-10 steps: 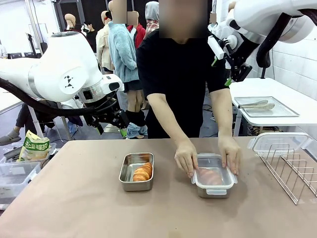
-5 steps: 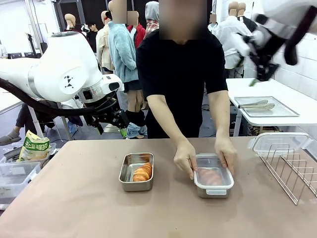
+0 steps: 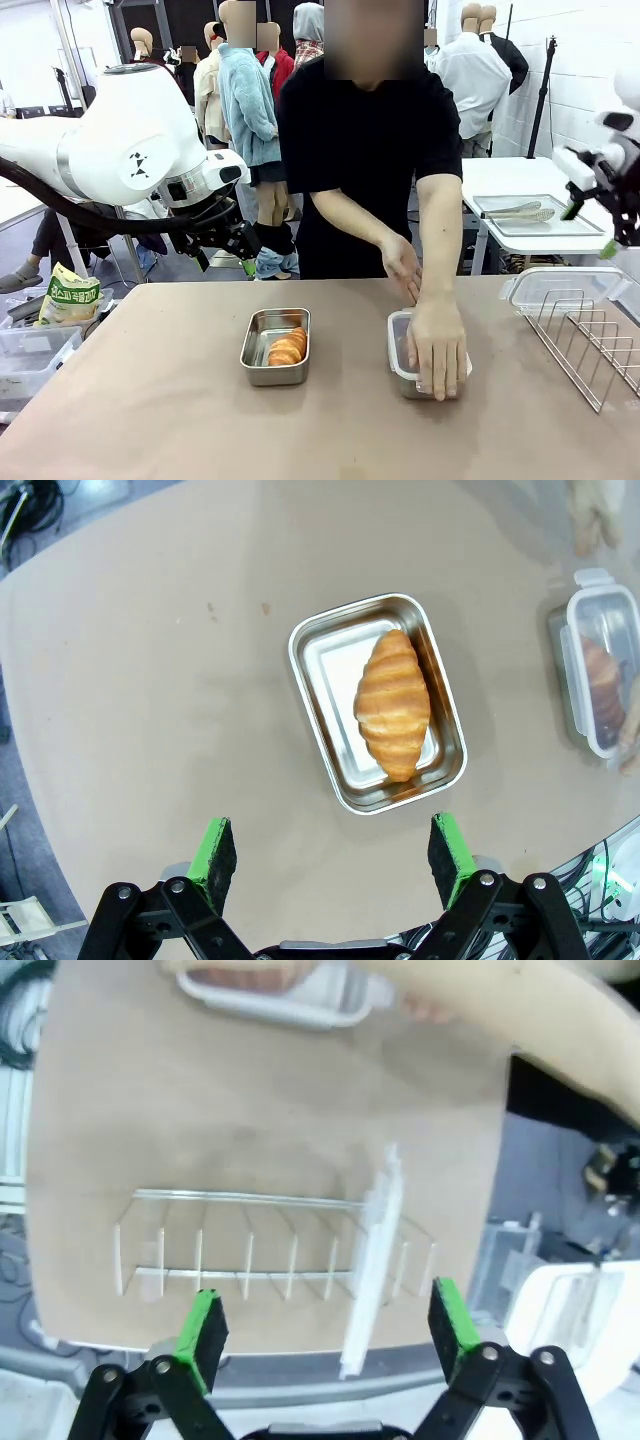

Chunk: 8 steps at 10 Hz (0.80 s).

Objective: Place the bread in airtight containers.
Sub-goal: Pick up one Airtight Container lid and hand it to the human.

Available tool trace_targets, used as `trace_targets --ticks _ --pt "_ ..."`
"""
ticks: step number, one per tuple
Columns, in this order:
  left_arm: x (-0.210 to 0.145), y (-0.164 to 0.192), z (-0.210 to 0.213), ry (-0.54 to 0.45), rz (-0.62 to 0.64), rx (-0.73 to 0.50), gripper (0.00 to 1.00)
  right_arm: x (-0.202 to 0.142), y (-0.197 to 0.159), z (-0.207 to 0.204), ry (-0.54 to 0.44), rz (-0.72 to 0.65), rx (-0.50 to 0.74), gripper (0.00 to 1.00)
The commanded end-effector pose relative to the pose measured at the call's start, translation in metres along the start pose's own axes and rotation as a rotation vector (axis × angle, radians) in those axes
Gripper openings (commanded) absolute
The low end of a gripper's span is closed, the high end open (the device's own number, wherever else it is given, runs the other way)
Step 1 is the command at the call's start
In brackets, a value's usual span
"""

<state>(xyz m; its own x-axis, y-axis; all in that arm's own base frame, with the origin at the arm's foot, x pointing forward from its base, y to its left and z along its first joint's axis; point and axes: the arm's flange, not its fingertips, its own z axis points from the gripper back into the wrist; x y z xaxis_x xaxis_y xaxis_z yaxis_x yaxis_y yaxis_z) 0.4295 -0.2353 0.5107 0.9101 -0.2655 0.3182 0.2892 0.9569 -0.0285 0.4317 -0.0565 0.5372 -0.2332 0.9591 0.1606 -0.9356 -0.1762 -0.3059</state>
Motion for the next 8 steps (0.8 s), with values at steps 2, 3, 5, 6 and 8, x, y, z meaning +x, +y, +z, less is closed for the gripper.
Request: trace_targets --ticks 2,3,5,6,8 --pt "0.0 0.001 0.001 -0.001 0.009 -0.001 1.0 -0.014 0.013 -0.022 0.113 -0.044 0.039 1.0" --pt "0.0 0.001 0.001 -0.001 0.009 -0.001 1.0 -0.022 0.015 -0.027 0.159 -0.063 0.086 1.0" --pt "0.0 0.001 0.001 -0.001 0.009 -0.001 1.0 -0.028 0.009 -0.028 0.2 -0.065 0.099 1.0" --pt "0.0 0.001 0.001 -0.001 0.009 -0.001 1.0 -0.028 0.006 -0.028 0.205 -0.068 0.091 1.0" --pt "0.0 0.001 0.001 -0.001 0.009 -0.001 1.0 -0.027 0.002 -0.024 0.226 -0.079 0.051 1.0"
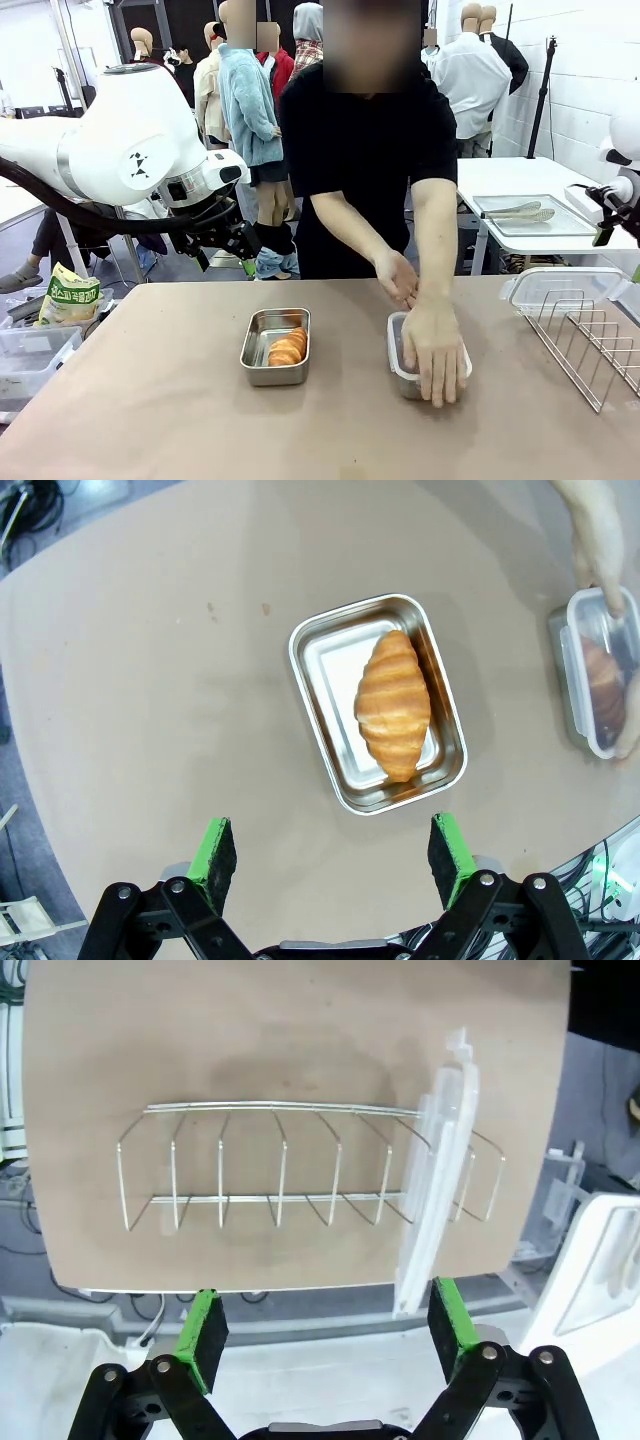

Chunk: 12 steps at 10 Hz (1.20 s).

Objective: Place the bread in airtight containers.
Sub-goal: Pick up one Airtight Container lid and hand it to the human.

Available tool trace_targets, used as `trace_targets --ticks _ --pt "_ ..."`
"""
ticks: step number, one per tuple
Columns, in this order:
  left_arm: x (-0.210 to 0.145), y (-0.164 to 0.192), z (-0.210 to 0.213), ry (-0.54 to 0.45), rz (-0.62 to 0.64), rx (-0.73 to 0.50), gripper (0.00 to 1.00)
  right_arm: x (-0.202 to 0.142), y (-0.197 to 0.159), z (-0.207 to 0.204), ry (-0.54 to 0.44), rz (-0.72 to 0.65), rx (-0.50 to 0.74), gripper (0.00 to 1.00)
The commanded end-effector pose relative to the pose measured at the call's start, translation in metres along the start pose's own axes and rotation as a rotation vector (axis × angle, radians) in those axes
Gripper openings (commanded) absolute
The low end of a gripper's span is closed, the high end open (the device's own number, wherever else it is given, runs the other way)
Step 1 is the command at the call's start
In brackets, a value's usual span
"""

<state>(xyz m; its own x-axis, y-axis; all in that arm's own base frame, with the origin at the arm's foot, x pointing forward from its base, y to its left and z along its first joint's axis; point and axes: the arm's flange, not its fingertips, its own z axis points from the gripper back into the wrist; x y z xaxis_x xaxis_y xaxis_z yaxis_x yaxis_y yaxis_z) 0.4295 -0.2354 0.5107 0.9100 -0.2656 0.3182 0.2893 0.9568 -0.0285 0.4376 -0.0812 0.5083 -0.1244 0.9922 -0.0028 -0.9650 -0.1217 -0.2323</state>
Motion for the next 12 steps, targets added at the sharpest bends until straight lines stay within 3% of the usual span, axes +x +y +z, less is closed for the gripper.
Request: trace_targets --ticks 1,2,3,12 --pt "-0.0002 0.0012 0.0006 -0.001 0.009 -0.001 1.0 0.0033 -0.0056 0.0013 0.043 -0.025 -0.029 1.0" --pt "-0.0002 0.0012 0.0006 -0.001 0.009 -0.001 1.0 0.0038 -0.0064 0.0009 0.066 -0.045 -0.023 1.0" --pt "-0.0002 0.0012 0.0006 -0.001 0.009 -0.001 1.0 0.0006 -0.0026 0.003 0.005 -0.006 -0.016 1.0" --pt "-0.0002 0.0012 0.0006 -0.001 0.009 -0.001 1.0 0.0006 -0.0026 0.003 0.005 -0.006 -0.016 1.0"
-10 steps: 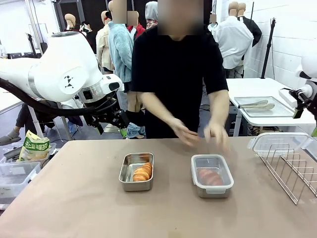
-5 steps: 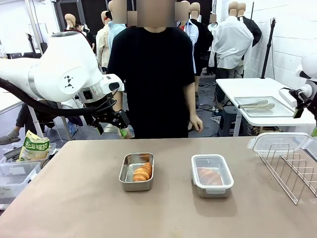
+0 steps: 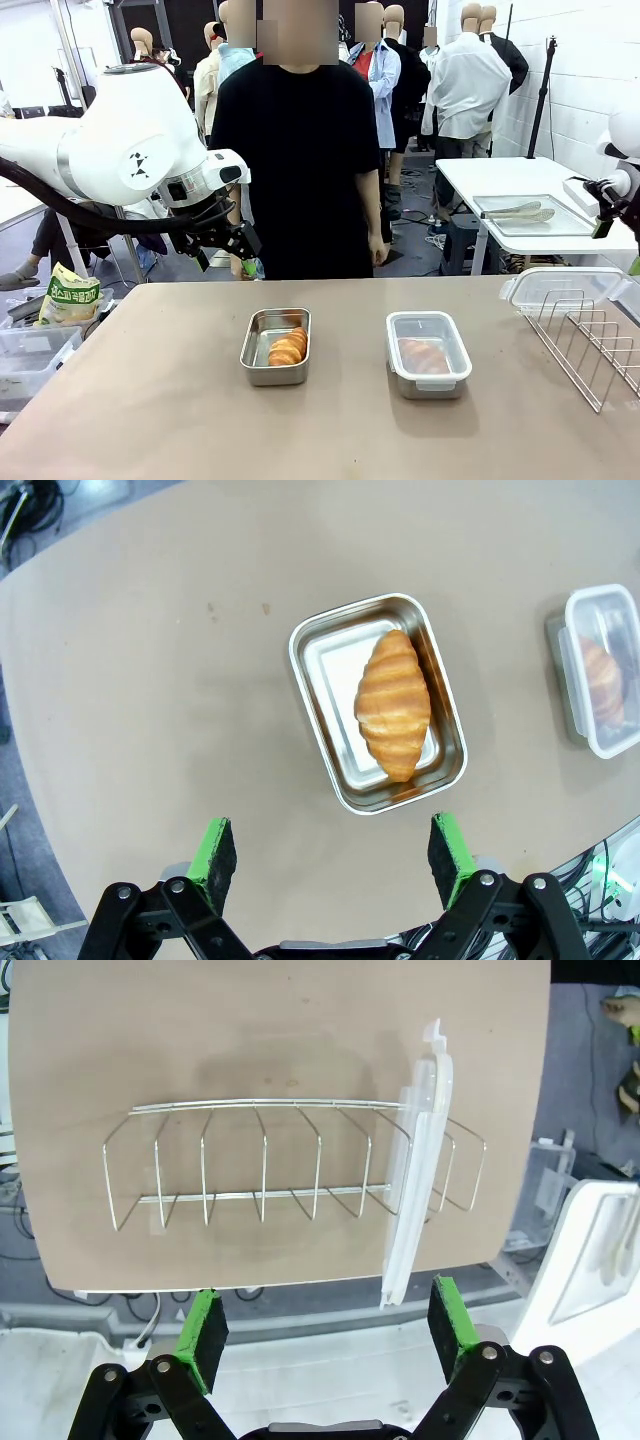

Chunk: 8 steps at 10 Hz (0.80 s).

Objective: Place the bread in airtight containers.
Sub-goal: Pick up one Airtight Container lid and hand it to the human.

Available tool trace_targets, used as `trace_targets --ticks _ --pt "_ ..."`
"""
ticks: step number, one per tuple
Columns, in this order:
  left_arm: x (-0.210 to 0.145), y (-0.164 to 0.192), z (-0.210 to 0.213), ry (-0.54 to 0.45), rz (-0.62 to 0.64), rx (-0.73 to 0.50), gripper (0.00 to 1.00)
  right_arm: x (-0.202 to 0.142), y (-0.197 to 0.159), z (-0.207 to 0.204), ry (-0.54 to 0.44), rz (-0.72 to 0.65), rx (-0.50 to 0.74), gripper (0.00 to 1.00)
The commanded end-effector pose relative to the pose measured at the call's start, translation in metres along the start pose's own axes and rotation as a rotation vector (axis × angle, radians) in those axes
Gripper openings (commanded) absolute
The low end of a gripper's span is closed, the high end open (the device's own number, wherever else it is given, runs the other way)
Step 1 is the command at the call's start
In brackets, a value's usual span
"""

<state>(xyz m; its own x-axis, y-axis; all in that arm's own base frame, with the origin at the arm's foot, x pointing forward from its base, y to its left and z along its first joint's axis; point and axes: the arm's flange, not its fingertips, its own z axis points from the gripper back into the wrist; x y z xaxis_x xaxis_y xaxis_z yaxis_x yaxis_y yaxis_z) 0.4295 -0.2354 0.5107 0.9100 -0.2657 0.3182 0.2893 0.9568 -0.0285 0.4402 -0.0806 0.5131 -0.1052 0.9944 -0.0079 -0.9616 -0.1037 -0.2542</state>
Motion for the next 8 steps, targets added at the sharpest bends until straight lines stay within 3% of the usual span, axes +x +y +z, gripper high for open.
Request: trace_targets --ticks 1,8 --pt "0.0 0.001 0.001 -0.001 0.009 -0.001 1.0 0.0 0.001 -0.001 -0.005 0.011 0.007 1.0" --pt "0.0 0.001 0.001 -0.001 0.009 -0.001 1.0 -0.006 -0.016 -0.017 -0.01 -0.031 -0.069 1.0"
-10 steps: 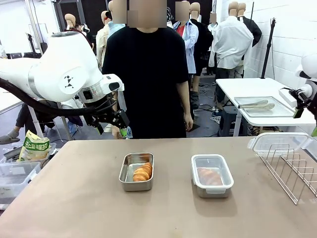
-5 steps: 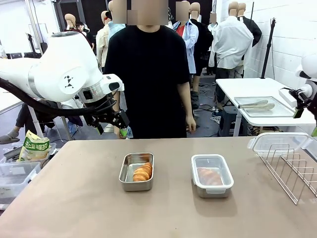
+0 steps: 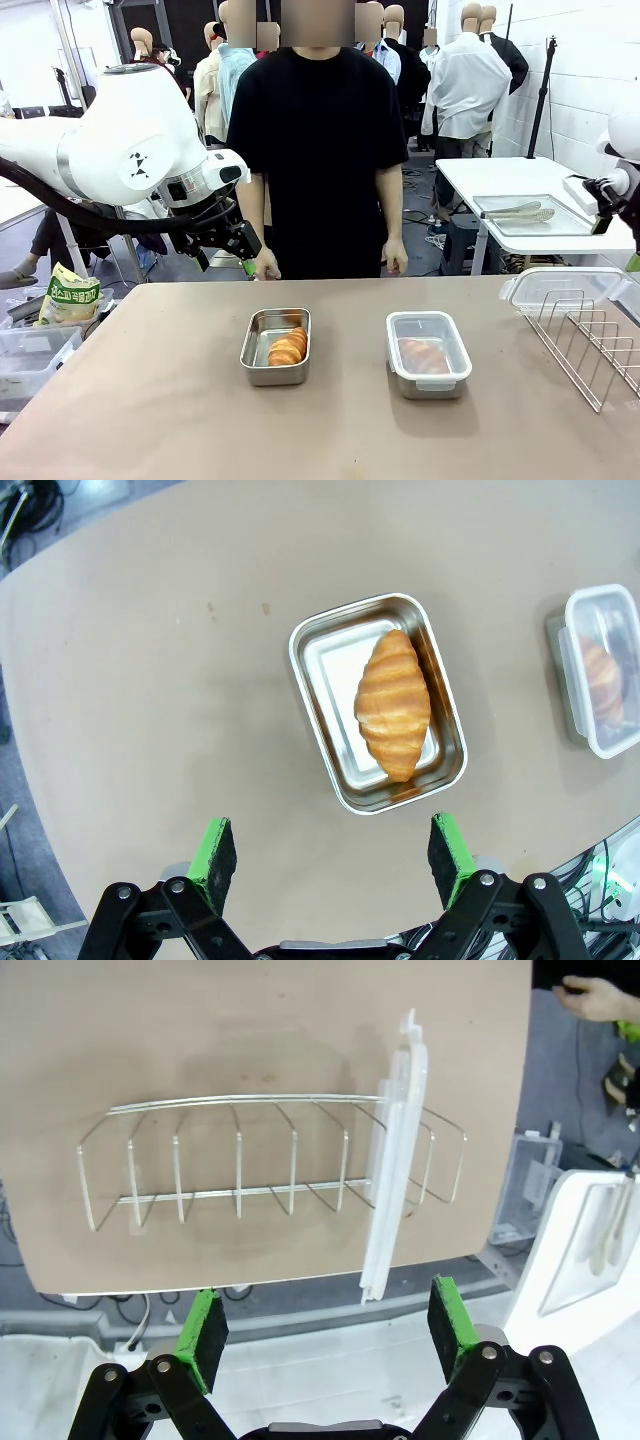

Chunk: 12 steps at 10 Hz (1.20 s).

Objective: Place the bread in airtight containers.
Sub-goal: Pick up one Airtight Container lid and hand it to the human.

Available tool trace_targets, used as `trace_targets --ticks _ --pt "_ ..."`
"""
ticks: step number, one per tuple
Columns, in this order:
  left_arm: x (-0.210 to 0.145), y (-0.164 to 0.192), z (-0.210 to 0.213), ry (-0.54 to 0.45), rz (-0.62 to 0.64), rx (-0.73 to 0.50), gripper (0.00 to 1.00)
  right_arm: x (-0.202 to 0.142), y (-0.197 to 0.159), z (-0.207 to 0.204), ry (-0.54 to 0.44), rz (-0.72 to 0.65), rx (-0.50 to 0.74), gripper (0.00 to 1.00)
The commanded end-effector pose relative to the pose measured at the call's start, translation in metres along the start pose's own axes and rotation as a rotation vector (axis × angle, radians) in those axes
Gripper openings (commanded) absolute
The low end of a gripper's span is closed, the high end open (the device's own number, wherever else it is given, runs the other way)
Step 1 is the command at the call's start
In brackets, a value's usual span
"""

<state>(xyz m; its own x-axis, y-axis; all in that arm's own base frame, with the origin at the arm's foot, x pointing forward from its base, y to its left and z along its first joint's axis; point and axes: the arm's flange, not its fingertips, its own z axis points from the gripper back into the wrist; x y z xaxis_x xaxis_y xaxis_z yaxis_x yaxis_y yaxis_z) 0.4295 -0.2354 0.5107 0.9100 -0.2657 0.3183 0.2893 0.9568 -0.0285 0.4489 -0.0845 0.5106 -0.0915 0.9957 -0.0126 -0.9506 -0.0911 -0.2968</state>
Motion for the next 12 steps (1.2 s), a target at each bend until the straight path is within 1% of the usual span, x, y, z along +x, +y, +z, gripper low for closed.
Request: trace_targets --ticks 1,4,7,8,11,12 --pt "0.0 0.001 0.001 -0.001 0.009 -0.001 1.0 -0.003 -0.016 -0.022 -0.047 -0.026 -0.035 1.0" --pt "0.0 0.001 0.001 -0.001 0.009 -0.001 1.0 -0.008 -0.043 -0.059 -0.108 -0.037 0.008 1.0" --pt "0.0 0.001 0.001 -0.001 0.009 -0.001 1.0 -0.011 -0.062 -0.084 -0.148 -0.006 0.066 1.0" --pt "0.0 0.001 0.001 -0.001 0.009 -0.001 1.0 -0.013 -0.065 -0.094 -0.17 -0.006 0.092 1.0" --pt "0.0 0.001 0.001 -0.001 0.009 -0.001 1.0 -0.018 -0.068 -0.121 -0.208 -0.037 0.075 1.0" --pt "0.0 0.001 0.001 -0.001 0.009 -0.001 1.0 -0.019 -0.068 -0.124 -0.2 -0.046 0.075 1.0"
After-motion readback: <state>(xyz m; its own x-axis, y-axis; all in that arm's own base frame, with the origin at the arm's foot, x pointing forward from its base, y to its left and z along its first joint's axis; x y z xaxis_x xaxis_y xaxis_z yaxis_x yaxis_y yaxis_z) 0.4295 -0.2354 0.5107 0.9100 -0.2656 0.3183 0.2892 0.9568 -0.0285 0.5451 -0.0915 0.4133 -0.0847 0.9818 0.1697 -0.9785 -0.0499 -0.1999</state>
